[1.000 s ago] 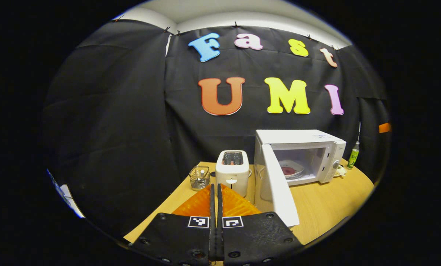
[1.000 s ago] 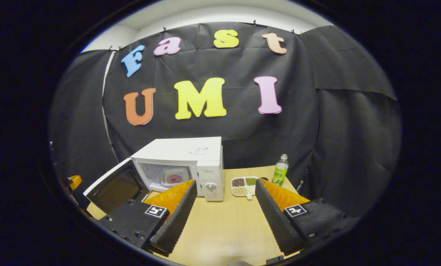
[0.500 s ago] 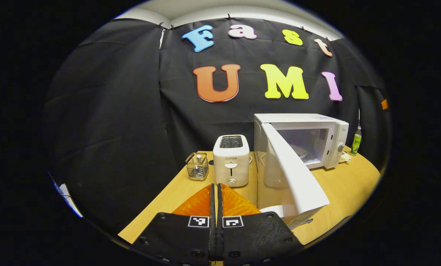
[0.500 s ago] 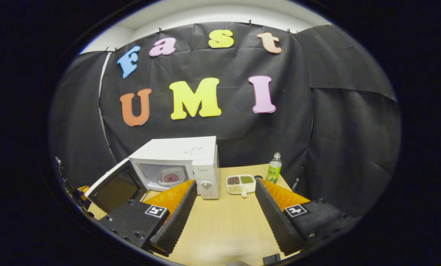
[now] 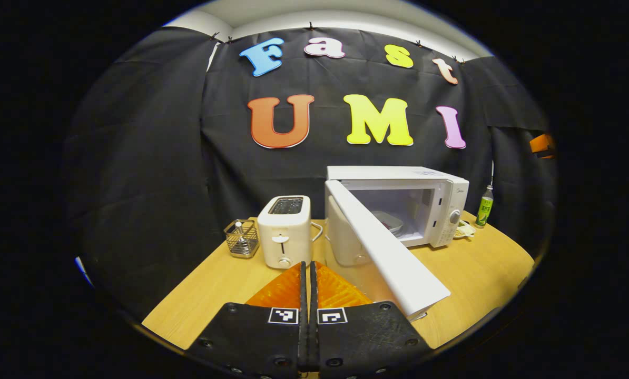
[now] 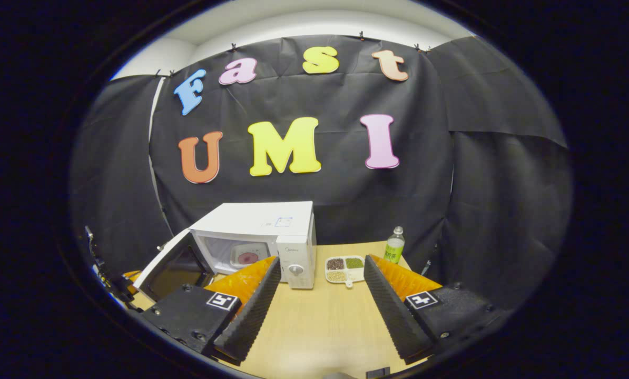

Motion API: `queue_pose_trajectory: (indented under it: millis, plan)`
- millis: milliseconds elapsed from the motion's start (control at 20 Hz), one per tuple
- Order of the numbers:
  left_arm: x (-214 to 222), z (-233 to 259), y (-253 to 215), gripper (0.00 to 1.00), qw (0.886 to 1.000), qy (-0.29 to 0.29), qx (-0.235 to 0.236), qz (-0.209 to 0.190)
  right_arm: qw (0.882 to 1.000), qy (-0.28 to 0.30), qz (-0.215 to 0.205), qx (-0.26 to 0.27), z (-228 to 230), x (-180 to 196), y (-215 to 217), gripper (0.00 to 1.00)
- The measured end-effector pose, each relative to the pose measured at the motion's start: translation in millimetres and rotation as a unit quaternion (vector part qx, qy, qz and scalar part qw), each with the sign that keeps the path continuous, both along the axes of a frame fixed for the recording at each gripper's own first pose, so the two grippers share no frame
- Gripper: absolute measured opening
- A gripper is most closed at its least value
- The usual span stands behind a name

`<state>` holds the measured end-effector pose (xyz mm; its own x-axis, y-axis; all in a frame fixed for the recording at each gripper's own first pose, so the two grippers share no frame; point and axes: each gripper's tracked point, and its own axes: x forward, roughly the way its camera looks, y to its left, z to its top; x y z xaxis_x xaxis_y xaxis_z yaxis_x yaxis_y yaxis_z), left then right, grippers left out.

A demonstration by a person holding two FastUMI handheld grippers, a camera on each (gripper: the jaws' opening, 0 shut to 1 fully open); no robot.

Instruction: Open the microwave oven with the left hand, put the food in, and close the microwave oven.

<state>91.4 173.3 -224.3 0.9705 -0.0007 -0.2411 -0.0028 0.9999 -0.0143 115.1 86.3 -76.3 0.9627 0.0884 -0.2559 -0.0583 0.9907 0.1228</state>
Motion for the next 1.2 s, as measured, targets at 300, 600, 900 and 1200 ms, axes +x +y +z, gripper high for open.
queue_pose_trajectory:
  millis: [300, 600, 900, 1200]
  plan:
    - [3.3, -15.6, -77.6, 0.00, 0.998, 0.019, -0.014, -0.065, 1.000, 0.003, -0.016, 0.000, -1.3, -6.1, -32.8, 1.00]
    - [28.5, -13.3, -140.9, 0.00, 0.993, 0.016, -0.010, -0.112, 0.999, 0.010, -0.033, 0.000, -1.8, -17.4, -66.0, 0.92]
    - [59.6, -10.8, -184.5, 0.00, 0.990, 0.011, 0.000, -0.143, 0.999, 0.012, -0.031, 0.002, 2.5, -17.7, -86.7, 1.00]
    - [78.4, -9.5, -217.1, 0.00, 0.988, 0.009, 0.001, -0.155, 1.000, 0.011, -0.022, 0.003, 3.7, -12.3, -97.9, 1.00]
